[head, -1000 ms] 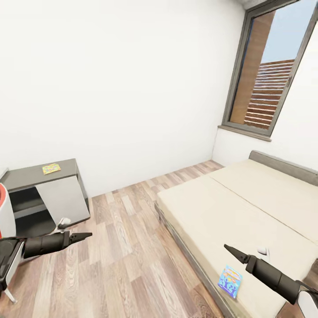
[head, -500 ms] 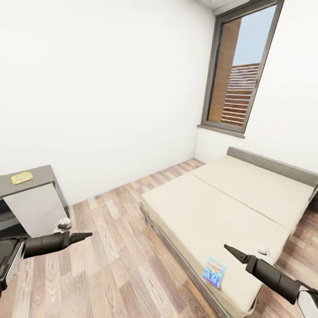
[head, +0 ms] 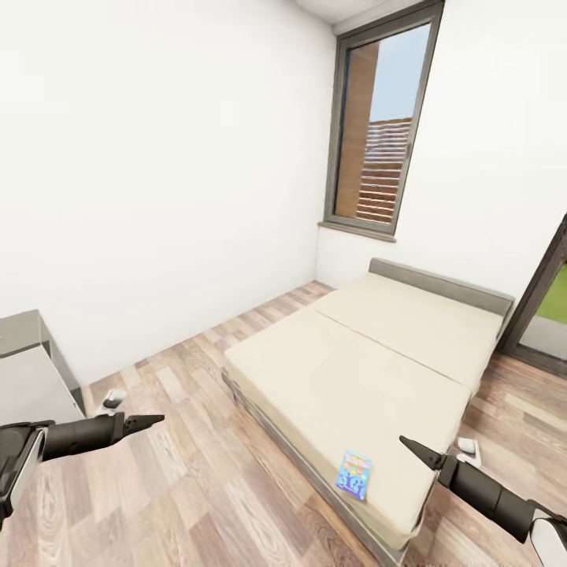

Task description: Put all the toys in the child's room - the three board games (two on the bed and one on the table), the two jigsaw puzzles on the table, and the tennis ball on the table - inside the toy box on the table in the child's room.

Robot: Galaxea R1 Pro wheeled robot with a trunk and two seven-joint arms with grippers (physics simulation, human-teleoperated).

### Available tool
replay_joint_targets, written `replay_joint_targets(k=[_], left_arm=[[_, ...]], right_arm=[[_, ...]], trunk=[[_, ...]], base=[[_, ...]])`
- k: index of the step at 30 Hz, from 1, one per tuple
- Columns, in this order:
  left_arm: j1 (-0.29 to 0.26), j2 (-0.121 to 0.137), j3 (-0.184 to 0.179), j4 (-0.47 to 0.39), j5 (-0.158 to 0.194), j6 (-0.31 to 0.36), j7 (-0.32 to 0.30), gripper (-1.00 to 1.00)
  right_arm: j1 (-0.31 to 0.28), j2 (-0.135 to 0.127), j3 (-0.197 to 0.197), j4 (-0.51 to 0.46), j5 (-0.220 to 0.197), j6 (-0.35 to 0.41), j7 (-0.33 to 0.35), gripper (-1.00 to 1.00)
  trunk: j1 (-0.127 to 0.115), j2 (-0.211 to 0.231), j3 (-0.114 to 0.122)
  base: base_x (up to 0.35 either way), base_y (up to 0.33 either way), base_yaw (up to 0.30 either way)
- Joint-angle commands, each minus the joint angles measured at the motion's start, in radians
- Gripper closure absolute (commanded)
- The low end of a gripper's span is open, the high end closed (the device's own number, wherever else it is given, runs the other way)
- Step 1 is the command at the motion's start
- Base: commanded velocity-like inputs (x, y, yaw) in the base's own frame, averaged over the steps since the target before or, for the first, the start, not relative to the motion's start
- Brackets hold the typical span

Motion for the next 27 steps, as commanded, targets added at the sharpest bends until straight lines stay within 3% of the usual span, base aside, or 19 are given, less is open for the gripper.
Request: replay_joint_targets(k=[1, 12, 27], left_arm=[[0.0, 0.0, 0.001, -0.001, 0.001, 0.01, -0.003, -1.0], [0.0, 0.0, 0.001, -0.001, 0.001, 0.01, -0.003, -1.0], [0.0, 0.002, 0.001, 0.0, 0.001, 0.01, -0.003, -1.0]], right_arm=[[-0.001, 0.0, 0.0, 0.0, -0.005, 0.007, 0.001, -1.0], [-0.001, 0.001, 0.0, 0.001, -0.004, 0.007, 0.0, -1.0], [-0.001, 0.001, 0.0, 0.017, -0.004, 0.007, -0.001, -1.0]], trunk=[[0.001, -0.002, -0.002], [0.001, -0.002, 0.002], [0.001, -0.002, 0.008]], base=[[0.0, 0.0, -0.28], [0.0, 0.005, -0.28], [0.0, 0.091, -0.28]])
